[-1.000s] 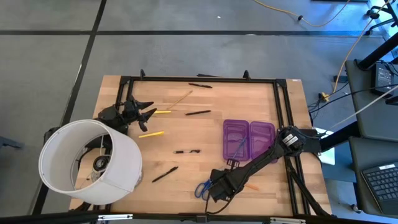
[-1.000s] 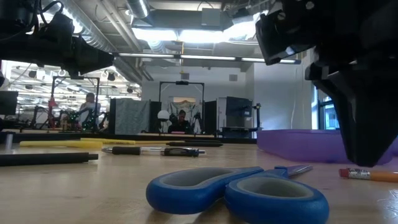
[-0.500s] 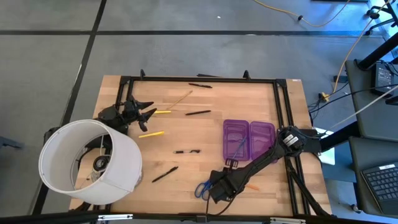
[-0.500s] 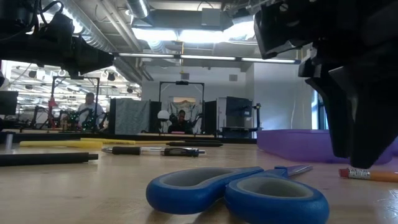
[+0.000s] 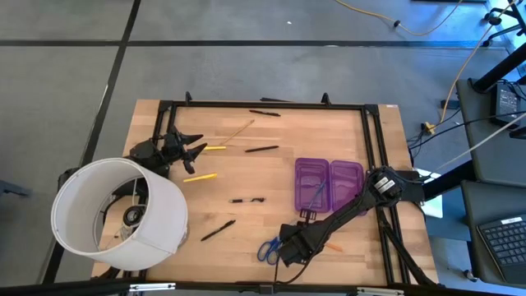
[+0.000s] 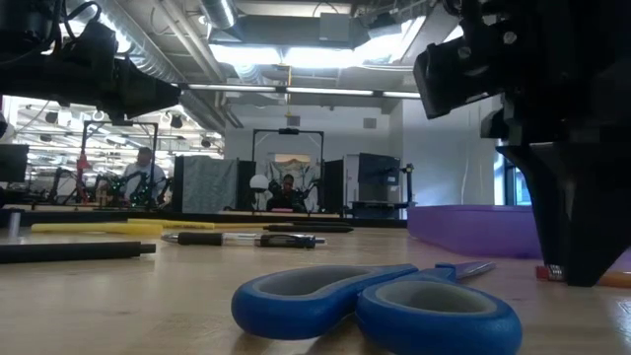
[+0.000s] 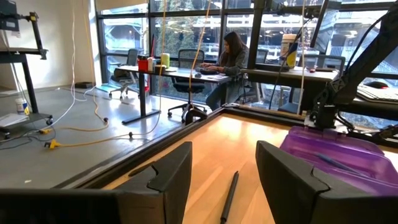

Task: Pick & place school supplies into a supply box
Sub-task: Put the bottom pencil into the supply box

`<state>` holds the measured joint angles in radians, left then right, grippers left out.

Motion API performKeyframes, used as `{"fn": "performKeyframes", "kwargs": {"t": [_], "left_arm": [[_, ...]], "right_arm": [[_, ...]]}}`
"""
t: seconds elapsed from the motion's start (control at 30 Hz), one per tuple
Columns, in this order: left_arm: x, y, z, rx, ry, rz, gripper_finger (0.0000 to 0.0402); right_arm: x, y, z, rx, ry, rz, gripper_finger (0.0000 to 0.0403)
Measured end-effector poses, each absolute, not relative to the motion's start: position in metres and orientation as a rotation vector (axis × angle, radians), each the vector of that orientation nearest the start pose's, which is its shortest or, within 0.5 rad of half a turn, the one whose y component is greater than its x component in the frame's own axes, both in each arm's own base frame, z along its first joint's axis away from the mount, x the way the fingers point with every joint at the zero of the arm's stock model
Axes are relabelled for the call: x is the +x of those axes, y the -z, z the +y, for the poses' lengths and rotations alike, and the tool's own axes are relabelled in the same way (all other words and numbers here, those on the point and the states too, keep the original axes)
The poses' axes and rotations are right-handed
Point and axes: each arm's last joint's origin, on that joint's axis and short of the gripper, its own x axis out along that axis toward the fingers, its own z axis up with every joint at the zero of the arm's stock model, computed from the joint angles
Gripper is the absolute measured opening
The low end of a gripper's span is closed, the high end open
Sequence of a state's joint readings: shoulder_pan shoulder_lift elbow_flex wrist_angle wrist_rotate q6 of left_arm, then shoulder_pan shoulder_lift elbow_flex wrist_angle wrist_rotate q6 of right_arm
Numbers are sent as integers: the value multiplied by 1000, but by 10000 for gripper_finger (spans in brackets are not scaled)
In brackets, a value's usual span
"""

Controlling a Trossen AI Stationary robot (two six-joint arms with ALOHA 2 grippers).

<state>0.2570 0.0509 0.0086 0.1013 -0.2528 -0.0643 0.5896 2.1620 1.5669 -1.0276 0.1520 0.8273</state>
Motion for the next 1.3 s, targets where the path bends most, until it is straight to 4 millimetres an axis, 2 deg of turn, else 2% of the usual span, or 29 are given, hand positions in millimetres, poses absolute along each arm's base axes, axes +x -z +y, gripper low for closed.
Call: {"fn": "performKeyframes", "kwargs": {"t": [0.4, 0.93, 1.3], "left_arm": [[94, -172, 32, -63, -506, -76, 171], [94, -172, 32, -63, -504, -76, 171], [94, -172, 32, -63, -504, -76, 171]], "right_arm": [[333, -129, 214, 98, 268, 1500, 93], [342, -133, 219, 141, 254, 1436, 93], [340, -131, 218, 159, 239, 1475, 93]]}}
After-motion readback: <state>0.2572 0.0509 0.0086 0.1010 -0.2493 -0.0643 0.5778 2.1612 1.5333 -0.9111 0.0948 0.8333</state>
